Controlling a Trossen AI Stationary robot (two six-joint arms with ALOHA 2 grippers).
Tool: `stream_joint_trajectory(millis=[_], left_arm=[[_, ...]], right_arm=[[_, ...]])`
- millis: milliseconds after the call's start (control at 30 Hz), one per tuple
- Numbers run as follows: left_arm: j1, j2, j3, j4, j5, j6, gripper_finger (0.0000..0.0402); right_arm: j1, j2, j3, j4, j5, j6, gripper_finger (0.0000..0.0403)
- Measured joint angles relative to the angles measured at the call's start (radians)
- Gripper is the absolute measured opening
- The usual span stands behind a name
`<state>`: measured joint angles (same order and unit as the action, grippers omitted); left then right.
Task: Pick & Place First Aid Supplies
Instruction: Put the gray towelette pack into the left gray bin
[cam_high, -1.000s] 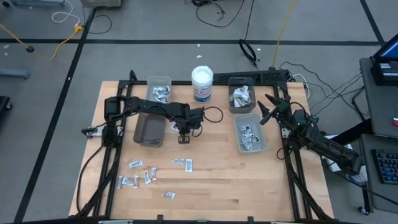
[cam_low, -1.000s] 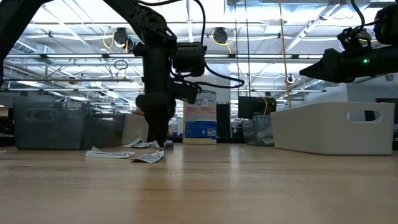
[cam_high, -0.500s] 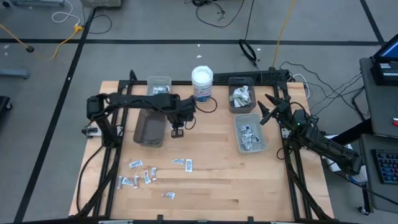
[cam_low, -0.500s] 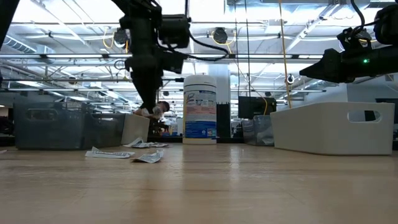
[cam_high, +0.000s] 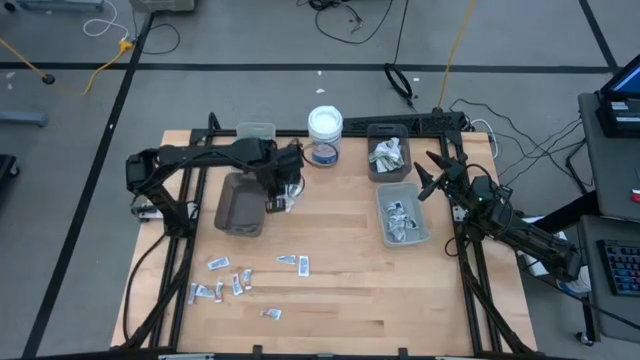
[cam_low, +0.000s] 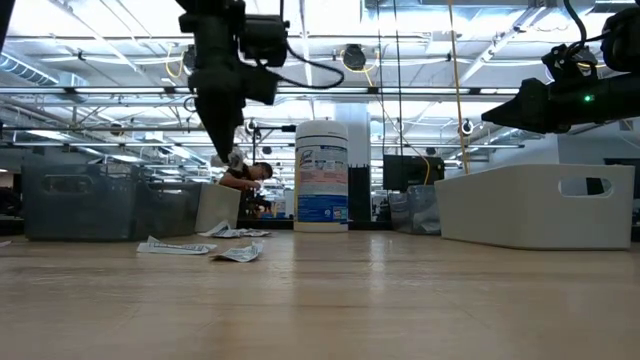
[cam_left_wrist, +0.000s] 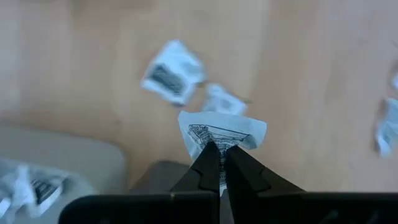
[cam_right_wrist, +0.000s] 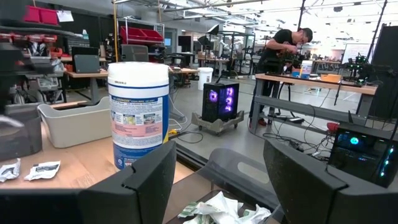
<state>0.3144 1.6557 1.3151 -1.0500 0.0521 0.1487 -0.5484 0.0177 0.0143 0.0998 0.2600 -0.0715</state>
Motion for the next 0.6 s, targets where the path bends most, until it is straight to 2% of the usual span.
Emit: stream_joint_trajectory(millis=[200,600], left_arm=[[0.141,0.000,0.000,0.003,-0.002,-0.032,0.0009],[0.443,0.000,0.000,0.006,-0.073,-0.103,0.0007]], right_arm=[[0.000,0.000,0.000,0.000,0.000,0.000,0.0238],[0.000,0.000,0.000,0.000,0.000,0.000,0.0238]])
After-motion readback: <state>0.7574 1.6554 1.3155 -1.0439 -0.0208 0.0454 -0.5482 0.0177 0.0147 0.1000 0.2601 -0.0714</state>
